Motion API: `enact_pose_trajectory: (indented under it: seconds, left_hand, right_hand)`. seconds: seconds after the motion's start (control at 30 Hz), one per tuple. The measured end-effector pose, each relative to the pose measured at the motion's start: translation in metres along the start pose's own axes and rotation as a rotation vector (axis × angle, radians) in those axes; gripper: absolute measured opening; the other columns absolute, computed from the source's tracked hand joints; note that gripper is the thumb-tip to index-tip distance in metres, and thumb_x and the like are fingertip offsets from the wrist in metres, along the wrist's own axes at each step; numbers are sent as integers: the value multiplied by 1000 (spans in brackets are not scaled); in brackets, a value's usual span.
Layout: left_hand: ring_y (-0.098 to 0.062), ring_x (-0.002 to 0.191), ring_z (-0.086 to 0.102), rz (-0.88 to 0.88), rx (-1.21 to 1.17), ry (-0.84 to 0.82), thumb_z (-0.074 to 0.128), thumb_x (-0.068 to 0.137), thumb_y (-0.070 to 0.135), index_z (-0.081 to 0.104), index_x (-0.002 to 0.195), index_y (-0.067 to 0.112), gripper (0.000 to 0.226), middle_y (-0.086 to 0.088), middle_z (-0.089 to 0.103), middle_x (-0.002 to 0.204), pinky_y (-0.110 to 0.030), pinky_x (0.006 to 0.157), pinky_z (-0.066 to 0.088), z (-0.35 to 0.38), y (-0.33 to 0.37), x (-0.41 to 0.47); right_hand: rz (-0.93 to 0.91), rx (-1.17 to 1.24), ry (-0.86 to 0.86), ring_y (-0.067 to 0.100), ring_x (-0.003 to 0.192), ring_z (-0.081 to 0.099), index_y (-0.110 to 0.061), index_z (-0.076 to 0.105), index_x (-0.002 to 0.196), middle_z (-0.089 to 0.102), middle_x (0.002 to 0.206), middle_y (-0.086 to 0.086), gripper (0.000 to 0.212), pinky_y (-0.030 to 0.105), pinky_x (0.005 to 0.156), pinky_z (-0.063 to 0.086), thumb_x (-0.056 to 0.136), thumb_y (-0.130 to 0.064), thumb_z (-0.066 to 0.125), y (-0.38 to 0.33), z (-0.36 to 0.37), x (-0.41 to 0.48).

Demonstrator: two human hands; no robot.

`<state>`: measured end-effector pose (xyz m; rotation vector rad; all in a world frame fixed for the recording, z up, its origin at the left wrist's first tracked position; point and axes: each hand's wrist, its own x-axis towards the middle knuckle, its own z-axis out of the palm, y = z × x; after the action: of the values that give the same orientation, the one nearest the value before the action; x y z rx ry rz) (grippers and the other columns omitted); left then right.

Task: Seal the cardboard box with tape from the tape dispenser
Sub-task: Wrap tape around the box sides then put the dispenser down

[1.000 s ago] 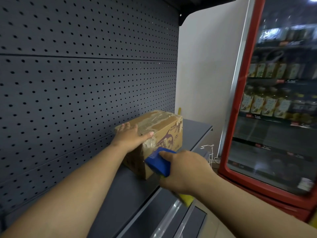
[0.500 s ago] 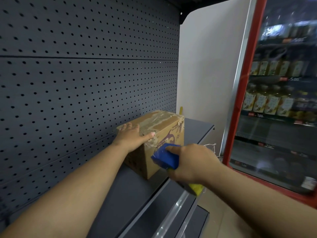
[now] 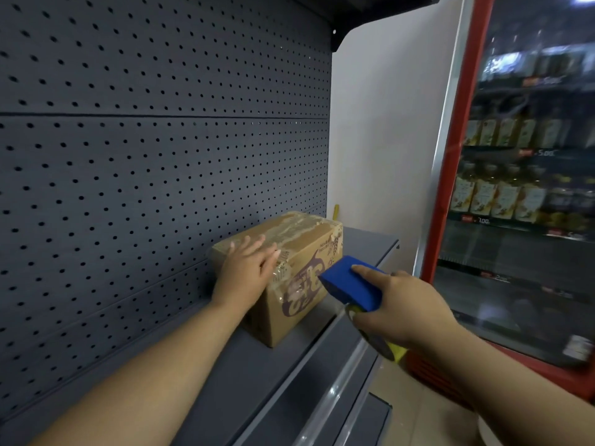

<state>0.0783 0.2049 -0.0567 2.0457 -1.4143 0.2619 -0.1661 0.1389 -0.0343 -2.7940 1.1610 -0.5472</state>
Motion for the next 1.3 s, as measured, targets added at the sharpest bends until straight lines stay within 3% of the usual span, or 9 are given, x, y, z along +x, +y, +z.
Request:
enact_pose_trajectory:
  seconds: [0.07, 0.13, 0.33, 0.57, 0.77, 1.03, 1.13, 1.2, 1.3]
  left_hand:
    - [-24, 135, 41, 94, -74, 73, 15, 79, 67, 62, 120, 13, 83, -6, 56, 135, -31, 115, 2, 4, 6, -5]
    - [-20, 132, 45, 129, -53, 66, 26, 79, 66, 61, 122, 14, 76, -2, 57, 134, -31, 115, 2, 7, 5, -6]
    - [-14, 142, 27, 214, 150, 1, 63, 75, 52, 37, 142, 23, 77, 6, 38, 150, -30, 115, -4, 10, -11, -10]
    - [-17, 145, 14, 77, 192, 12, 73, 62, 56, 33, 142, 20, 97, 5, 31, 153, -42, 117, -3, 12, -7, -14]
    - [-20, 147, -5, -50, 38, 45, 78, 63, 42, 35, 139, 18, 91, 2, 19, 157, -53, 118, 2, 20, -1, -17]
    - [-17, 146, -7, -44, -32, -7, 60, 82, 41, 34, 139, 21, 65, 3, 16, 158, -53, 118, 5, 16, -2, -20]
    - [-14, 146, -1, -45, -40, -91, 35, 81, 66, 35, 140, 27, 71, 9, 20, 156, -48, 118, 8, 3, 2, -20]
    - [-15, 146, 8, -103, -152, -48, 16, 72, 81, 36, 141, 28, 89, 8, 23, 155, -43, 117, 11, -6, 6, -17]
    - [-18, 147, 5, -316, -225, 91, 15, 87, 63, 30, 145, 25, 72, 1, 16, 158, -41, 118, 6, -13, 2, -3]
  right_hand:
    - [21, 21, 11, 18, 88, 53, -46, 20, 141, 44, 97, -1, 75, 29, 76, 47, 75, -60, 54, 3, -4, 3]
    - [39, 31, 31, 18, 86, 50, -45, 21, 141, 44, 97, -1, 76, 29, 74, 45, 75, -59, 55, 8, -8, 5]
    - [37, 70, 81, 17, 81, 51, -45, 23, 141, 51, 96, 1, 76, 26, 68, 40, 74, -57, 56, 19, -15, 5]
    - [-31, 181, 193, 22, 83, 54, -51, 23, 138, 52, 95, 2, 76, 30, 69, 45, 73, -57, 61, 25, -24, -1]
    - [-80, 247, 258, 24, 87, 55, -55, 26, 136, 55, 97, 3, 76, 36, 74, 49, 70, -55, 65, 36, -28, -12]
    - [-96, 285, 236, 18, 83, 52, -54, 25, 137, 54, 94, 0, 77, 29, 69, 46, 70, -56, 64, 47, -25, -15]
    - [-123, 291, 238, 19, 83, 53, -54, 26, 136, 54, 93, 0, 78, 29, 69, 44, 70, -53, 66, 46, -31, -8]
    - [-144, 297, 242, 18, 84, 53, -55, 27, 136, 54, 93, 0, 78, 29, 69, 42, 69, -51, 67, 43, -35, -1]
    - [-176, 312, 255, 14, 83, 49, -55, 27, 135, 53, 93, -4, 78, 25, 67, 36, 69, -51, 67, 38, -39, 11]
